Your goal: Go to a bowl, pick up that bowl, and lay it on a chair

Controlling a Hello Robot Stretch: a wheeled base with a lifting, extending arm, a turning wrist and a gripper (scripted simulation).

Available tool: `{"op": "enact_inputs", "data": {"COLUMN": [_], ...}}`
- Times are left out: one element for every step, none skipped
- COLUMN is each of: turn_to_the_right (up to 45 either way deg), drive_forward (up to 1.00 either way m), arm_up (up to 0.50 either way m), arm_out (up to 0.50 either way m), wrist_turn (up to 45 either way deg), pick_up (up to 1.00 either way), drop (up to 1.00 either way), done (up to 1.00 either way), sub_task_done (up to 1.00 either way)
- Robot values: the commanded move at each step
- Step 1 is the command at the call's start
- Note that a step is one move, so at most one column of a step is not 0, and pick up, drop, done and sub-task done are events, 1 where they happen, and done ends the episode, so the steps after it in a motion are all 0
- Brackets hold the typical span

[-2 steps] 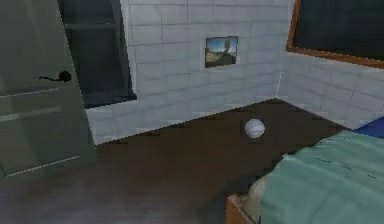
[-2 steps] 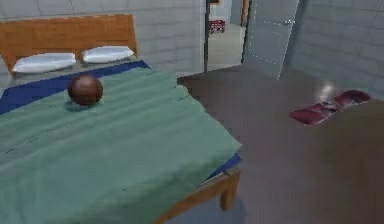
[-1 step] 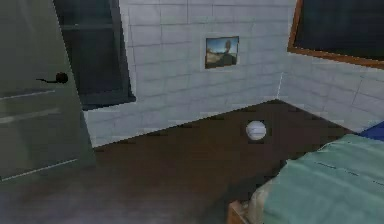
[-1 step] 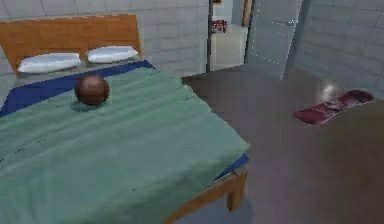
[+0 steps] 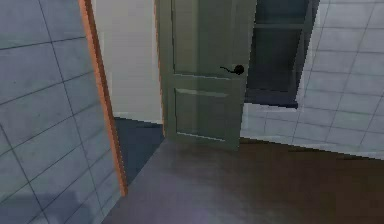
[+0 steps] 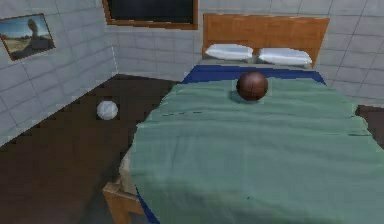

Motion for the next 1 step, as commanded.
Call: {"op": "enact_inputs", "data": {"turn_to_the_right": [-6.0], "drive_forward": [0.0], "arm_up": [0.0], "arm_out": [0.0], "wrist_turn": [0.0], "pick_up": [0.0], "drop": [0.0], "done": [0.0], "sub_task_done": [0.0]}}
